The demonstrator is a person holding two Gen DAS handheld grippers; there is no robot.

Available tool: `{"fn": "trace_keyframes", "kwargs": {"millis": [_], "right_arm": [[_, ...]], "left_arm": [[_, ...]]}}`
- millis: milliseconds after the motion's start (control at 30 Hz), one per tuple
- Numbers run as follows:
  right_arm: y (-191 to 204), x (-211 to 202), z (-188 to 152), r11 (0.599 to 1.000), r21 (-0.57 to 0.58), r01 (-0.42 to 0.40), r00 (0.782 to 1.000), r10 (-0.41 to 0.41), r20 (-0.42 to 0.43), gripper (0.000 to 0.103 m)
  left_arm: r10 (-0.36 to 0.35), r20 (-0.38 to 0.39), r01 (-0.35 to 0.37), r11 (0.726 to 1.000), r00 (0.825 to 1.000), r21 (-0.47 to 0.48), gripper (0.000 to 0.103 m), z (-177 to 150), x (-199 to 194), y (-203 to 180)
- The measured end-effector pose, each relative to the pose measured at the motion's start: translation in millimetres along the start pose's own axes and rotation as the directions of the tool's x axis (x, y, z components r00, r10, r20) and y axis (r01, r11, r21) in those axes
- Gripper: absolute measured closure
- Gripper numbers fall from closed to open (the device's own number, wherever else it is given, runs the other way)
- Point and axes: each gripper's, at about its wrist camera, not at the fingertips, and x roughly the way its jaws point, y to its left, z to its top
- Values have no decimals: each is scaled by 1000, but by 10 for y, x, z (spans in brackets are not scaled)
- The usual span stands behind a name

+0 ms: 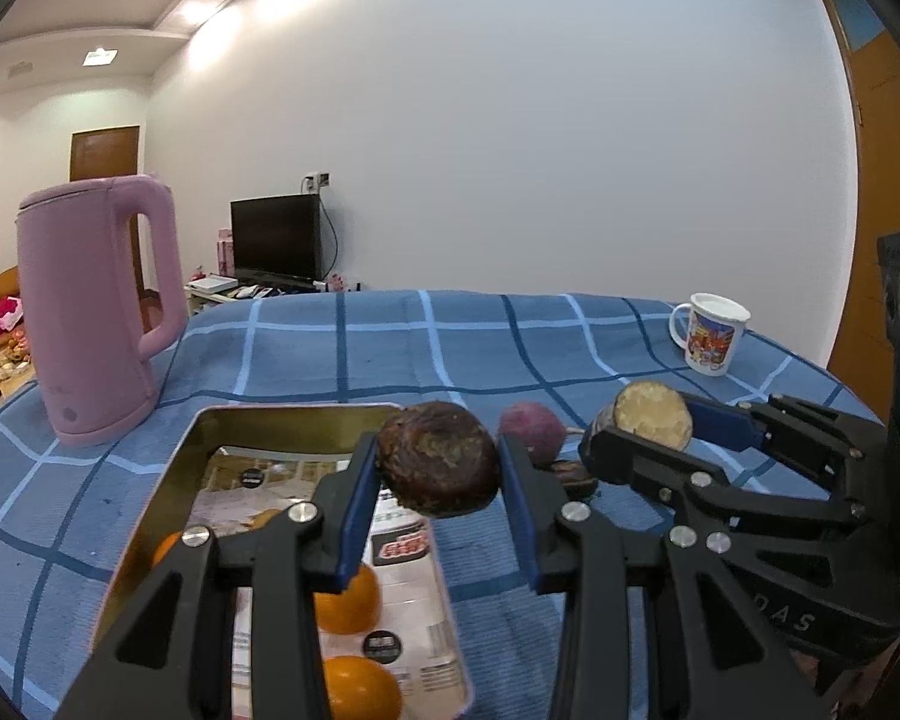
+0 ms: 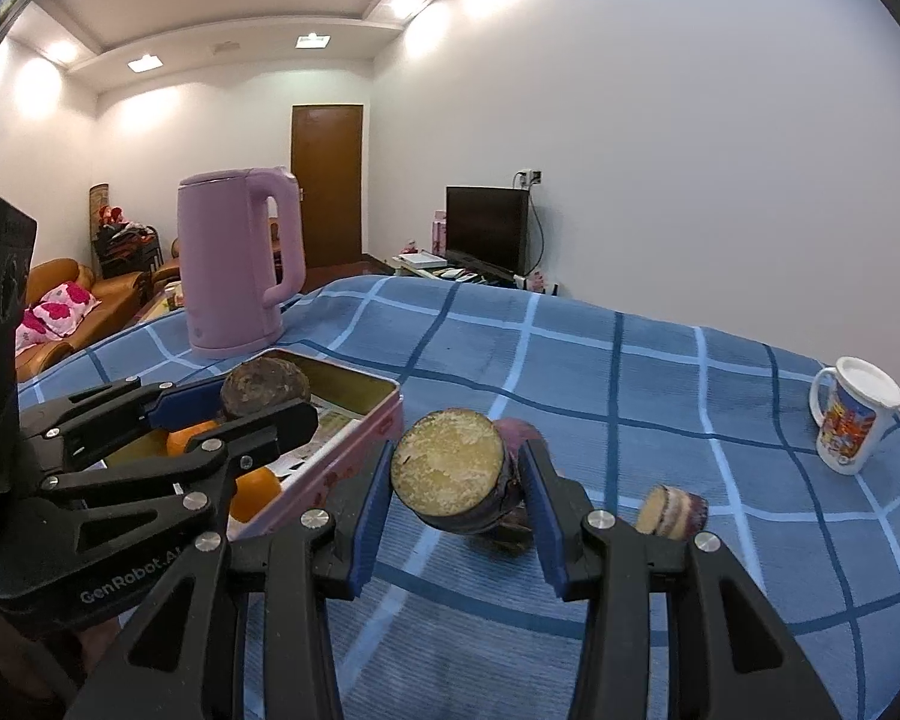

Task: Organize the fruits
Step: 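Move the held tuber slice and dark brown fruit over the tin box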

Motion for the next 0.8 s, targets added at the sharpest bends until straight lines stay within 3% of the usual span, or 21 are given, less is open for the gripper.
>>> {"fn": "trace_keyframes", "kwargs": {"millis": [800], "right_arm": [[429, 229, 263, 995, -66, -78, 997, 78, -9, 58]], "left_arm": [[91, -45, -94, 993, 995, -65, 62, 7, 13, 556]]}}
